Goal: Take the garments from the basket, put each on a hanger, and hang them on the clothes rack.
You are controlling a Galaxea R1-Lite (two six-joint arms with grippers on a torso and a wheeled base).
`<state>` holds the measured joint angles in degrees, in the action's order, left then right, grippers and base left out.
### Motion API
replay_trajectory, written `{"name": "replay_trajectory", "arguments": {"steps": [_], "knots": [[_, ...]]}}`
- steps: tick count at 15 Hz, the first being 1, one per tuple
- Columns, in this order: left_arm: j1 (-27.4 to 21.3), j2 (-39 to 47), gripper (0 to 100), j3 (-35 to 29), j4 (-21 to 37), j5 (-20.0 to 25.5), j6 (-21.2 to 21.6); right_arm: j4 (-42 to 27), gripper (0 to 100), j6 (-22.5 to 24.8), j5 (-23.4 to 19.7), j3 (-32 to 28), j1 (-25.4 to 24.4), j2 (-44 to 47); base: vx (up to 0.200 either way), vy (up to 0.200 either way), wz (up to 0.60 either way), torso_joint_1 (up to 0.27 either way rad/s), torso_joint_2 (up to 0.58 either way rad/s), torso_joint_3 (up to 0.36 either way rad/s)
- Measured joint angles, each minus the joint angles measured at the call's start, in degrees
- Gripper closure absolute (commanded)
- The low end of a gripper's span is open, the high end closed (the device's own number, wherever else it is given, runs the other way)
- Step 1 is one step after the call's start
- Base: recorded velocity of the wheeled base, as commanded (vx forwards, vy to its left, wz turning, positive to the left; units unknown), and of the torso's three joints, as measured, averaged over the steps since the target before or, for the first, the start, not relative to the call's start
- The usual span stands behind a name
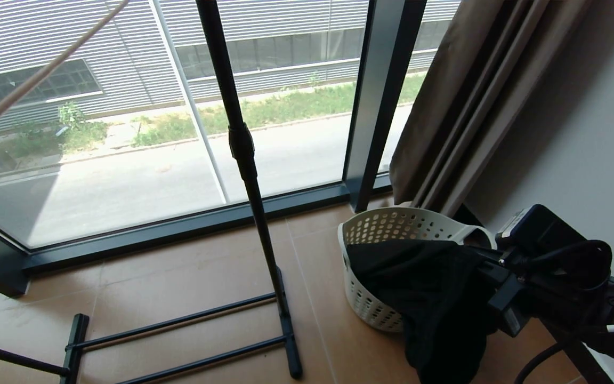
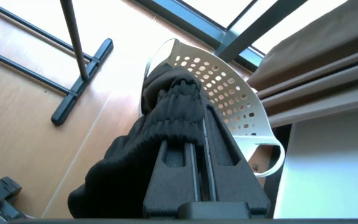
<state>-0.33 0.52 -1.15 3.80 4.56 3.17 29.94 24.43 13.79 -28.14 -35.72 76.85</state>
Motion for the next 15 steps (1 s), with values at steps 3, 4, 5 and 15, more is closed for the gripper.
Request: {"name": "replay_trajectory", "arguments": {"steps": [3, 4, 5, 15], "knots": [[0.0, 0.0, 0, 0.0, 0.0, 0.0, -0.1, 0.0, 100, 0.0, 0.1, 0.2, 0.0, 0.5, 0.0, 0.0, 0.0, 0.051, -0.43, -0.158], [0.0, 0.0, 0, 0.0, 0.0, 0.0, -0.1, 0.0, 100, 0.1, 0.1, 0.2, 0.1, 0.6, 0.0, 0.0, 0.0, 0.09, -0.45, -0.159], [0.0, 0.0, 0, 0.0, 0.0, 0.0, -0.1, -0.1, 100, 0.1, 0.1, 0.3, 0.1, 0.8, 0.0, 0.0, 0.0, 0.105, -0.47, -0.159], [0.1, 0.0, 0, 0.0, 0.0, -0.1, -0.2, -0.1, 100, 0.1, 0.2, 0.7, 0.0, 0.7, 0.0, 0.0, 0.0, 0.149, -0.5, -0.155]]}}
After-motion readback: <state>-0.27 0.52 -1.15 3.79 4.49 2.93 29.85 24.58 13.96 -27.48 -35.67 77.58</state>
